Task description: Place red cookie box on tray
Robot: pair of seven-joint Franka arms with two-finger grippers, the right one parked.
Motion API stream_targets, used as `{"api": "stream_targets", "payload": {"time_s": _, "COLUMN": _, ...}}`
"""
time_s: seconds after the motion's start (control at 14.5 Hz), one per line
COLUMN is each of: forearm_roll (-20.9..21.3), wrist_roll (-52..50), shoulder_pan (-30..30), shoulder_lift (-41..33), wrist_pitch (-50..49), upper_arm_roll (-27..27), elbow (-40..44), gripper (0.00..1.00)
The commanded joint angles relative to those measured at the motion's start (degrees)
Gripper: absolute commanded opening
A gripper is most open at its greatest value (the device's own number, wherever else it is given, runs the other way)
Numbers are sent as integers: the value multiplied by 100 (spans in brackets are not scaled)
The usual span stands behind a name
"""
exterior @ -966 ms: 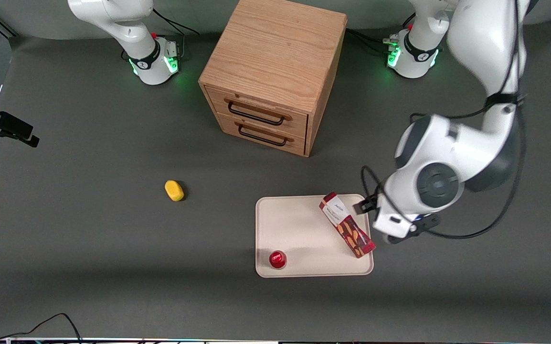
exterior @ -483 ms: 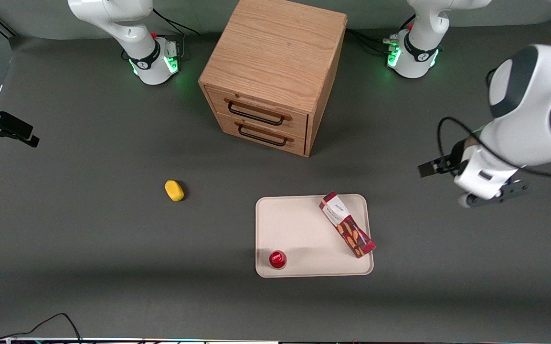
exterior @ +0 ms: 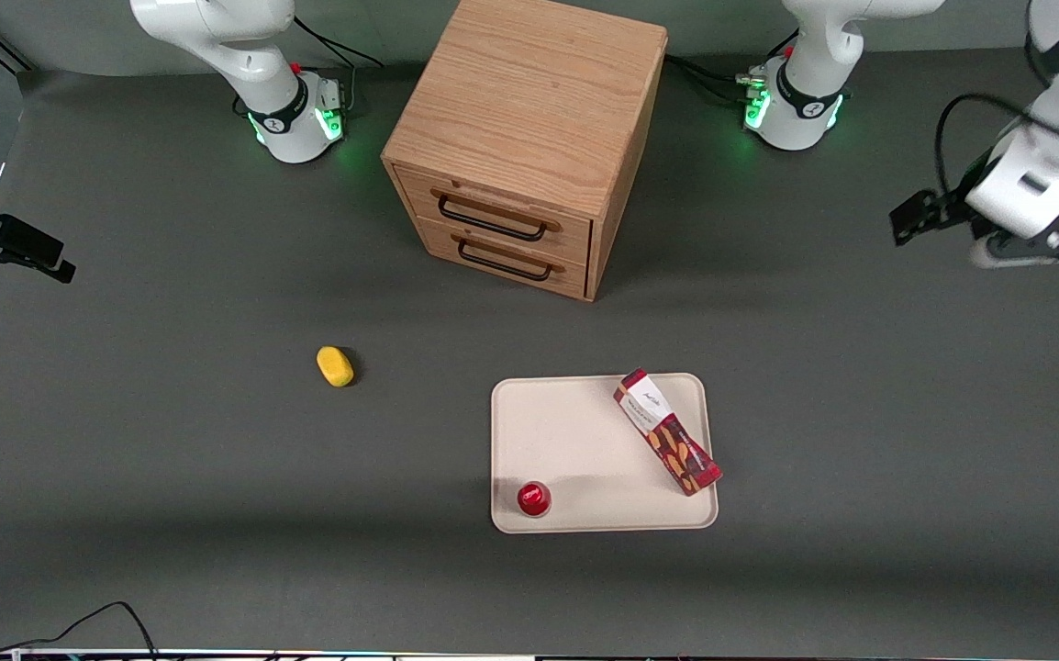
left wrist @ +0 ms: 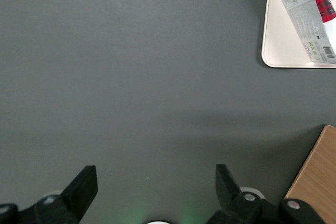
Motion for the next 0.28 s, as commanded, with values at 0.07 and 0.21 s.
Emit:
{"api": "stream_targets", "payload": {"time_s": 0.07, "forearm_roll": 69, "wrist_roll": 166, "shoulder_pan": -95, "shoulder_lift": -108, "wrist_pitch": -508, "upper_arm_roll": 174, "elbow": 418, "gripper": 100}}
{"api": "stream_targets", "payload": {"time_s": 0.21, "forearm_roll": 78, "wrist_roll": 166, "shoulder_pan": -103, "shoulder_lift": -90, "wrist_pitch": -526, "upper_arm_roll": 174, "elbow": 428, "gripper": 100}}
